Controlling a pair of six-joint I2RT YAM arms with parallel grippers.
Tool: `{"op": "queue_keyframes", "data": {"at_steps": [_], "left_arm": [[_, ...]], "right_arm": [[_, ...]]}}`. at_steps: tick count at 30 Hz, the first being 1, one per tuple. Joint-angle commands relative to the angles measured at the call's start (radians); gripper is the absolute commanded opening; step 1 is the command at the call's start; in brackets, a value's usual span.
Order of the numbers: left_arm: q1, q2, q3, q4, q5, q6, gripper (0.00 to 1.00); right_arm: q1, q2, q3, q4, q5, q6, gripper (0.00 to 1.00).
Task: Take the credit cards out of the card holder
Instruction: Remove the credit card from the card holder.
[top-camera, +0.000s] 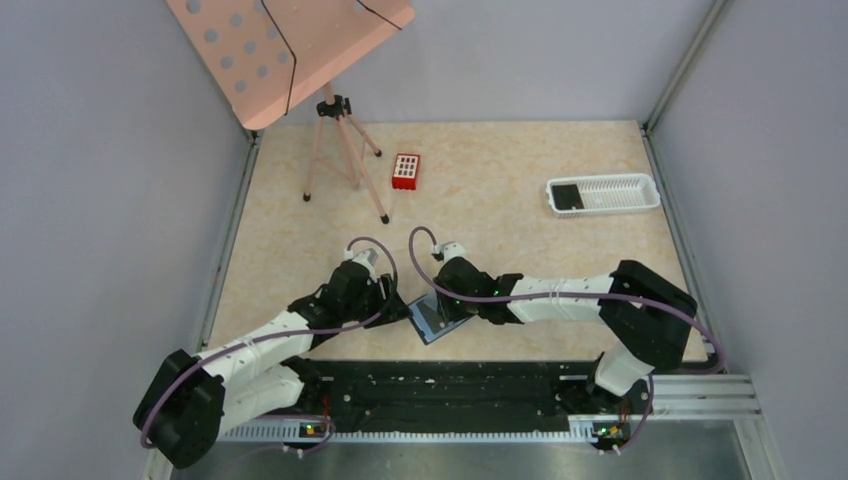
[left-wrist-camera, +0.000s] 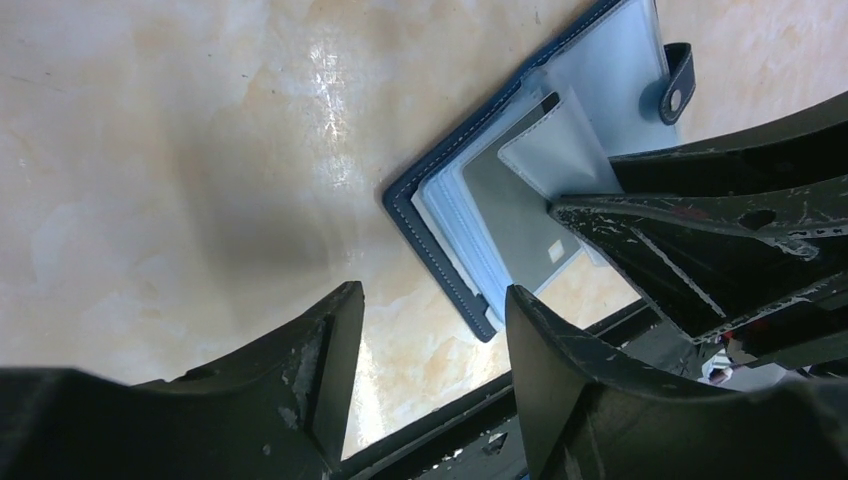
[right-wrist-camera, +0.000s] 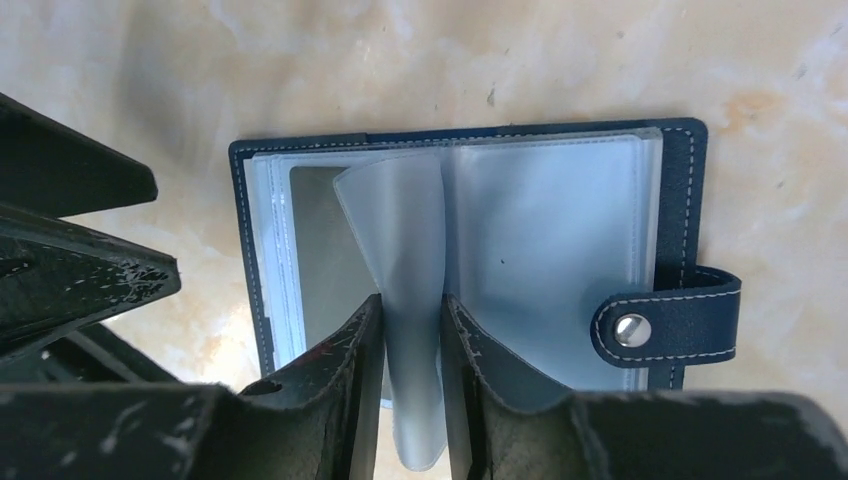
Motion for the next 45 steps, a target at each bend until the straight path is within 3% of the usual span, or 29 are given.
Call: {"op": "queue_keyframes", "data": {"at_steps": [1,13,25,36,45], "left_arm": [[-0.003,0.007,-0.009,0.054,0.035,-0.005,0.58],[-0.006,-0.01,-0.006,0.106,0.1,-0.004,0.46],[-0.01,0.089,0.013,0.179,0.134,-0.014,0.32],[-0.028,0.194,0.05,0.266,0.193,-0.038,0.26],[-0.081,0.251,0.098,0.338,0.212,-0.069,0.27]], "right_arm": [[0.019,0.0,-0.037,0.073,-0.057,0.125,0.26],[0.018,-0.106,-0.237,0.409,-0.118,0.452,0.24],[0.019,-0.122,-0.353,0.635,-0.144,0.581,0.25],[0.018,-0.138,-0.348,0.614,-0.148,0.569,0.32],[0.018,-0.316,-0.282,0.282,-0.013,0.452,0.5]]}}
